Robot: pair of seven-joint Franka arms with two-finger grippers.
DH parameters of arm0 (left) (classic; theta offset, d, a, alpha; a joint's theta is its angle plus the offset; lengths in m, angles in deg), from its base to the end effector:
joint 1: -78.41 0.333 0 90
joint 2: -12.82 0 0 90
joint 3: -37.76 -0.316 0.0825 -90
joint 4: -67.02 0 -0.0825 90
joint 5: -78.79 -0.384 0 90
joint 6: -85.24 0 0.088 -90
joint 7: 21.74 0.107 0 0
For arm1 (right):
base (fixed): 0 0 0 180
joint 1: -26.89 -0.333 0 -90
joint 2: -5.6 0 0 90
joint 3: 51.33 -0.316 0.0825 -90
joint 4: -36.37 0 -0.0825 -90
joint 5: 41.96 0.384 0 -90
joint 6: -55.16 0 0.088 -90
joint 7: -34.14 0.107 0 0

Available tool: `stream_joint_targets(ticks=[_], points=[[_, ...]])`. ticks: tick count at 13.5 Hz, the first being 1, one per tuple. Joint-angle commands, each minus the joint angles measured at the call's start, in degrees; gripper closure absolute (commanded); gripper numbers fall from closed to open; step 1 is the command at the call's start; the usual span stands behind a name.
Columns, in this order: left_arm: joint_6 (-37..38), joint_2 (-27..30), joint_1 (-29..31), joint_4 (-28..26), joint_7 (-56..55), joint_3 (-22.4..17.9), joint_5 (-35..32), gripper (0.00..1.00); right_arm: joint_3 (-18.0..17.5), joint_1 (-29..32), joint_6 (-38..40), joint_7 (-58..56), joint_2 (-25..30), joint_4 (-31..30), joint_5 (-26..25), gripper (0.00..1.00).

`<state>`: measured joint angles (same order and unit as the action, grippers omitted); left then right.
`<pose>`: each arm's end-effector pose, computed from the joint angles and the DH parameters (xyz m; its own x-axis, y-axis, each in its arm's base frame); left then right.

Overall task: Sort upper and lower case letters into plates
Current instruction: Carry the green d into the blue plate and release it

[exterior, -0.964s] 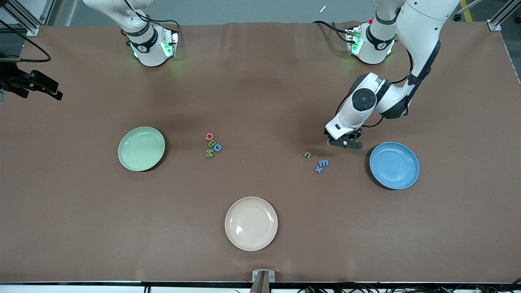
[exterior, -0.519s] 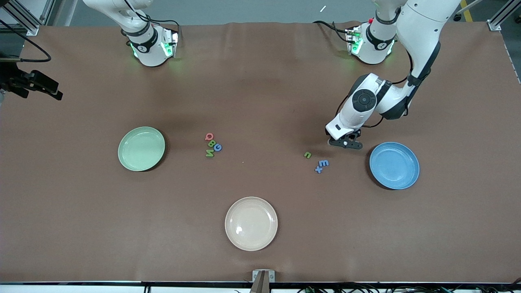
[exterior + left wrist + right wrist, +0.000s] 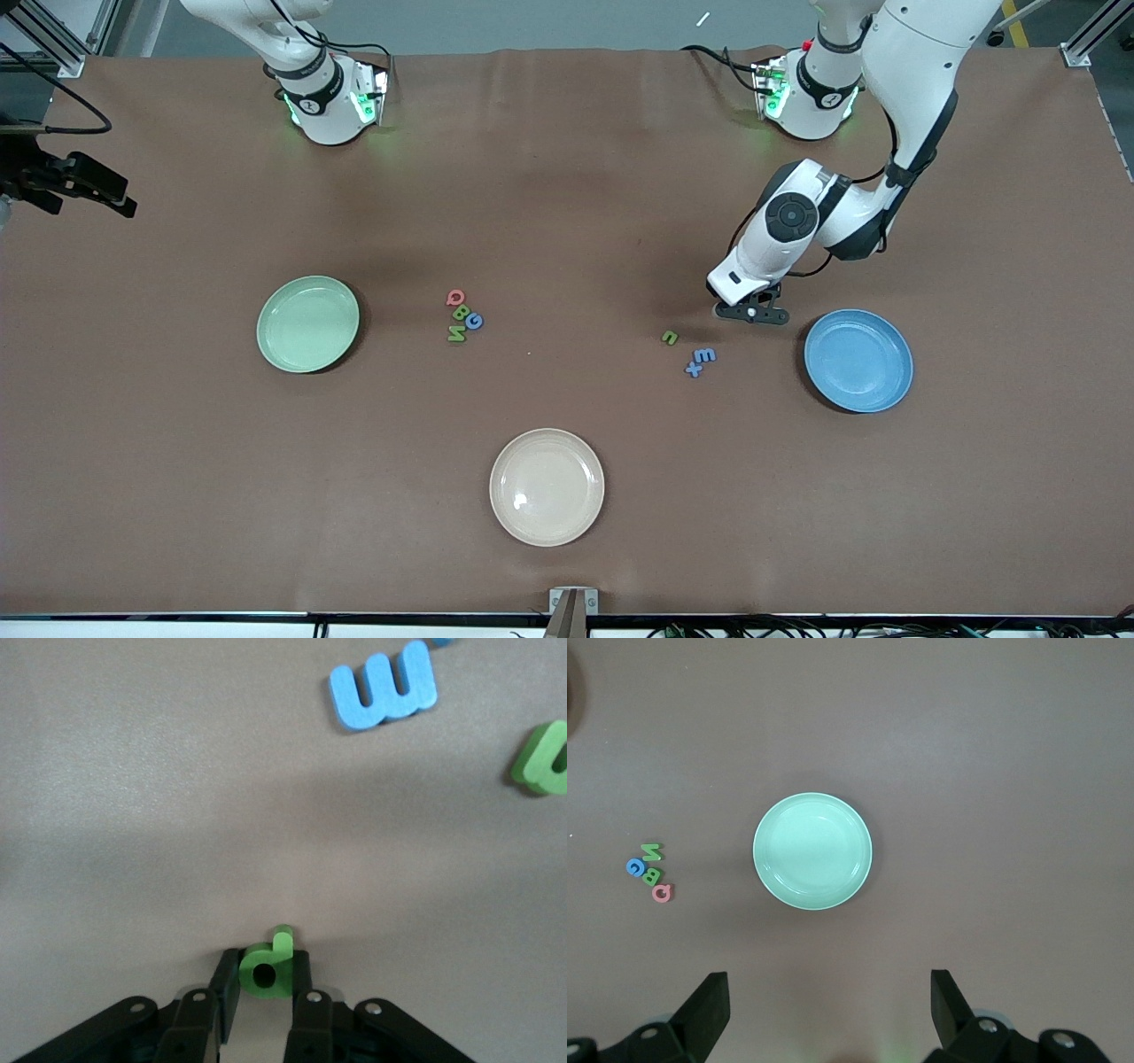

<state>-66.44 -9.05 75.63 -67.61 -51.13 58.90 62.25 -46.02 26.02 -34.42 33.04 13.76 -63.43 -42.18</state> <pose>0.4550 -0.2200 0.1761 0.9892 -0.1408 -0.0412 -0.1414 -0.9899 -0.0115 0.5055 -0.0430 0.6186 0.9977 -0.0568 -0.0364 -0.0572 -0.9983 -0.0100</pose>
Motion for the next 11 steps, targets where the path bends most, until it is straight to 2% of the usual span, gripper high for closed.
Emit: stream_joint_targets(ticks=[1, 5, 8, 11], points=[[-0.38, 0.85, 0.41, 0.77, -1.55, 0.05, -1.30, 0.84, -0.03, 0.25, -0.95, -1.19, 1.15, -1.45, 0.04, 0.00], [9.70, 6.21, 1.46, 3.57, 0.72, 0.13, -1.30, 0.85, -0.03, 0.16, -1.04, -1.19, 1.15, -1.45, 0.92, 0.00], [18.41, 7.54, 5.75, 7.70, 7.82, 0.40, -1.30, 0.85, -0.03, 0.16, -1.04, -1.19, 1.15, -1.45, 0.92, 0.00], [18.97, 8.24, 11.90, 7.80, 16.09, 0.40, -1.30, 0.85, -0.03, 0.16, -0.95, -1.19, 1.15, -1.45, 0.92, 0.00]])
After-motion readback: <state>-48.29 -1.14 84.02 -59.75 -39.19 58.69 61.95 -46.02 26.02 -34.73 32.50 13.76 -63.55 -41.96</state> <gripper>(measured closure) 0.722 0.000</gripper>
